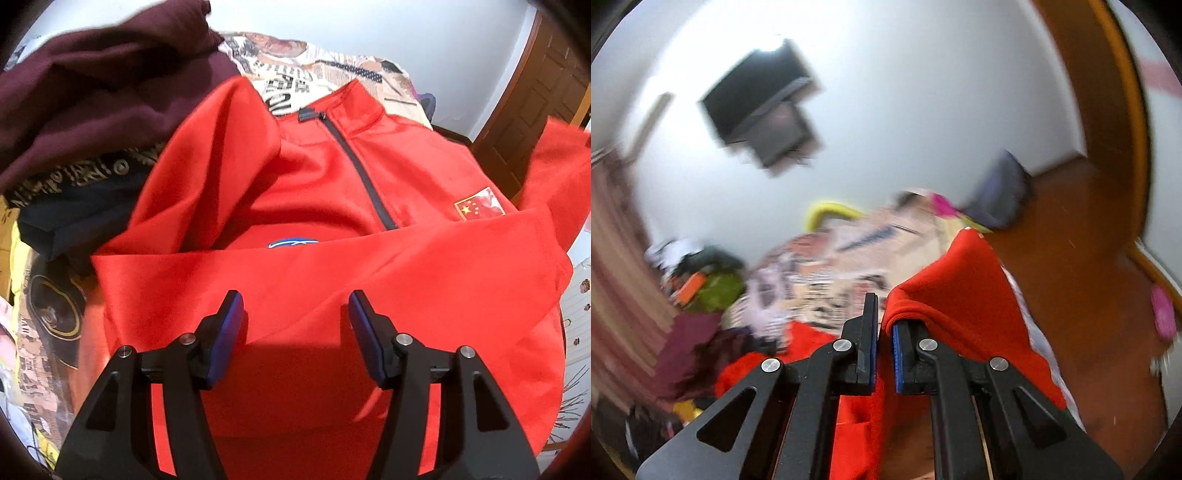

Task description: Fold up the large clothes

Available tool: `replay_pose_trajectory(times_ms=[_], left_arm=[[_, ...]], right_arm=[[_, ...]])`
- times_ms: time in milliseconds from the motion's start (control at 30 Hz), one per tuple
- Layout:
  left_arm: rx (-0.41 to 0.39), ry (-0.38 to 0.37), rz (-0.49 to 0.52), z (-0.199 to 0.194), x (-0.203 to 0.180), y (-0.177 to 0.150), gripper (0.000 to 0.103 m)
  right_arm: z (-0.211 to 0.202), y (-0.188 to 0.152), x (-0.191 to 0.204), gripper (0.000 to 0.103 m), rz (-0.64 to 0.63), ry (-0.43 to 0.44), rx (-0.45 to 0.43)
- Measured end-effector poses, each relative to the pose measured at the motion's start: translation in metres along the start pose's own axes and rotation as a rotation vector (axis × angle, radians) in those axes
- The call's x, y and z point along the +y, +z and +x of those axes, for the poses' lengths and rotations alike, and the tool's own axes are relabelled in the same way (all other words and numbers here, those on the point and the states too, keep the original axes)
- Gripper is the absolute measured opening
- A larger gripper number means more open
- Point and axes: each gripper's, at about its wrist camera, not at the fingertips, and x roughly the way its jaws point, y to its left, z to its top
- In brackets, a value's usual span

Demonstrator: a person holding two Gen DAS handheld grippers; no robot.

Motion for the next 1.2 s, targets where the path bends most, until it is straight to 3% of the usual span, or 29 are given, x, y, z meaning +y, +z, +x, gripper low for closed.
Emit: replay_pose_trajectory(times_ms=[133,267,500,600,733,833,900,1000,1200], left_arm=[[-0.034,0.009,0.016,-0.018,0.001,-0.001,0.059],[-0.058,0.018,0.033,-0.03,0.0,-0.004,0.059],[-0.056,0.034,0.072,-0.038,-0.005,-0.019,0.059],[-0.047,0.04,0.094,-0.038,-0.006,-0.025,0.059],[-0.028,0.029,0.095,-0.034,-0.007,-0.031,0.059],[-0.024,0.022,0.087,-0.032,-0.008,-0.03,0.06],[-0.028,0.016,0.083,-0.032,-0.01,-0.029,0.06],[-0.037,0.013,0.083,-0.034,-0.012,-0.027,0.061],[-0.052,0.027,0.087,-0.035,-0.015,-0.025,0.065]], right_arm=[[-0.004,-0.018,0.05,0.006,-0.117,0.111,0.04],[0.019,-0.061,0.078,0.006,-0.184,0.174,0.166],[0.082,-0.157,0.082,0.006,-0.193,0.149,0.504],[0.094,-0.179,0.078,0.008,-0.181,0.114,0.589],[0.086,-0.172,0.077,0.008,-0.164,0.097,0.599],[0.075,-0.162,0.077,0.015,-0.148,0.092,0.612],[0.07,-0.16,0.08,0.034,-0.144,0.094,0.589],[0.056,-0.149,0.081,0.054,-0.137,0.089,0.505],[0.032,-0.121,0.056,0.065,-0.035,0.016,0.333]])
